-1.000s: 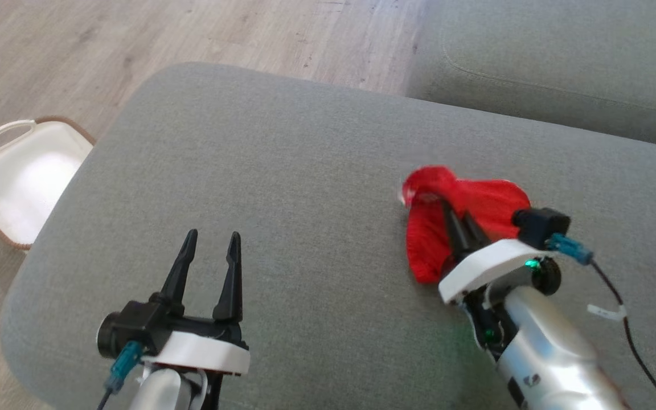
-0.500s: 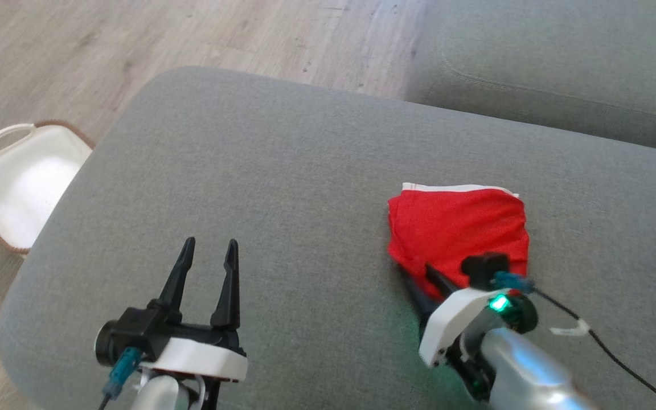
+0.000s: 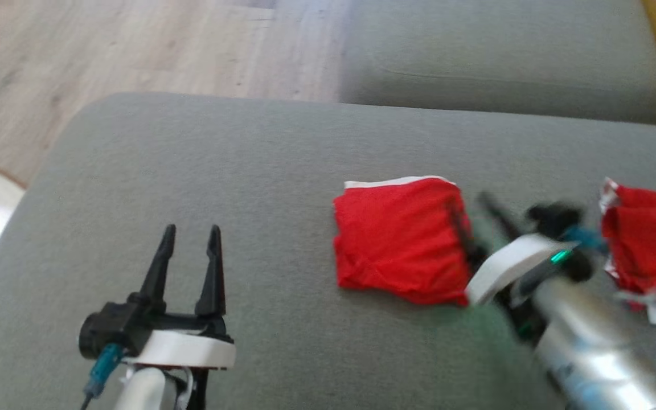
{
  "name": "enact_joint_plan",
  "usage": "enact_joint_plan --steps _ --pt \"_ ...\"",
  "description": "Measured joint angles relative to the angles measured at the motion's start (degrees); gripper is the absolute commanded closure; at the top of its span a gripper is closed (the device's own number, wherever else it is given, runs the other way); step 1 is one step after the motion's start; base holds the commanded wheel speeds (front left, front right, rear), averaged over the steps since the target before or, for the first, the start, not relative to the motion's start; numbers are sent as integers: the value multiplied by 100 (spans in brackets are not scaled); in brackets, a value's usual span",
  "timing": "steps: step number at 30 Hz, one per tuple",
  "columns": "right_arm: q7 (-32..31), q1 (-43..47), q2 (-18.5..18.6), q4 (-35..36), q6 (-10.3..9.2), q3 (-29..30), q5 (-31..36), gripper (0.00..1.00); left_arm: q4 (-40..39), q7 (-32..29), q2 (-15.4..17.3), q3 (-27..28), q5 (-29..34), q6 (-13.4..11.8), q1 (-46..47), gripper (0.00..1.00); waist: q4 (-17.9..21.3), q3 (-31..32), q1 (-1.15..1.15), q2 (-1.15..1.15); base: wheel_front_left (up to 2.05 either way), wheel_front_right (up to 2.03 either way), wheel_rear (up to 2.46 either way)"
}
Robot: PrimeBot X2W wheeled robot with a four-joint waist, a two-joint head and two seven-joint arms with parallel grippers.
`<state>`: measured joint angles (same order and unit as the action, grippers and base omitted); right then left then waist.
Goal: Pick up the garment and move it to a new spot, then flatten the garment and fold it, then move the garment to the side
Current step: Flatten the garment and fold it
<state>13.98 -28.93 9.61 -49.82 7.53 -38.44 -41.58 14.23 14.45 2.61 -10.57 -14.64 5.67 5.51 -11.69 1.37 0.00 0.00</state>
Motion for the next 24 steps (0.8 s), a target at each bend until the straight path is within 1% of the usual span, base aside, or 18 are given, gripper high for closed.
enact_joint_plan --steps 1,3,5,7,10,13,16,20,24 --pt "12 -58 86 107 0 323 140 0 -69 0 -3 30 0 -13 1 0 83 -1 0 0 0 0 0" --pt "18 -113 248 480 1 1087 642 0 -210 0 -2 122 0 -19 4 0 256 -11 0 0 0 0 0" --pt "23 -36 280 893 0 1902 1212 0 -321 0 0 162 1 -21 4 0 426 -31 0 0 0 0 0" --pt "24 248 180 1383 0 2661 1753 0 -398 0 -2 175 3 -47 3 0 580 -54 0 0 0 0 0" --pt "42 1045 -190 2129 0 3474 2485 0 -453 0 -3 249 58 -78 -7 0 782 -94 0 0 0 0 0" --pt "42 1846 -526 2677 0 3775 2943 0 -485 0 -2 322 58 -115 -56 0 948 -133 0 0 0 0 0" --pt "42 2275 -630 2967 0 3863 3208 0 -502 0 -4 327 58 -120 -237 0 1066 -169 0 0 0 0 0" --pt "42 2376 -658 3169 0 3884 3276 0 -502 0 -3 331 58 -120 -368 0 1130 -184 0 0 0 0 0" --pt "42 2375 -686 3206 0 3808 3256 0 -503 0 -3 330 58 -120 -365 0 1106 -183 0 0 0 0 0"
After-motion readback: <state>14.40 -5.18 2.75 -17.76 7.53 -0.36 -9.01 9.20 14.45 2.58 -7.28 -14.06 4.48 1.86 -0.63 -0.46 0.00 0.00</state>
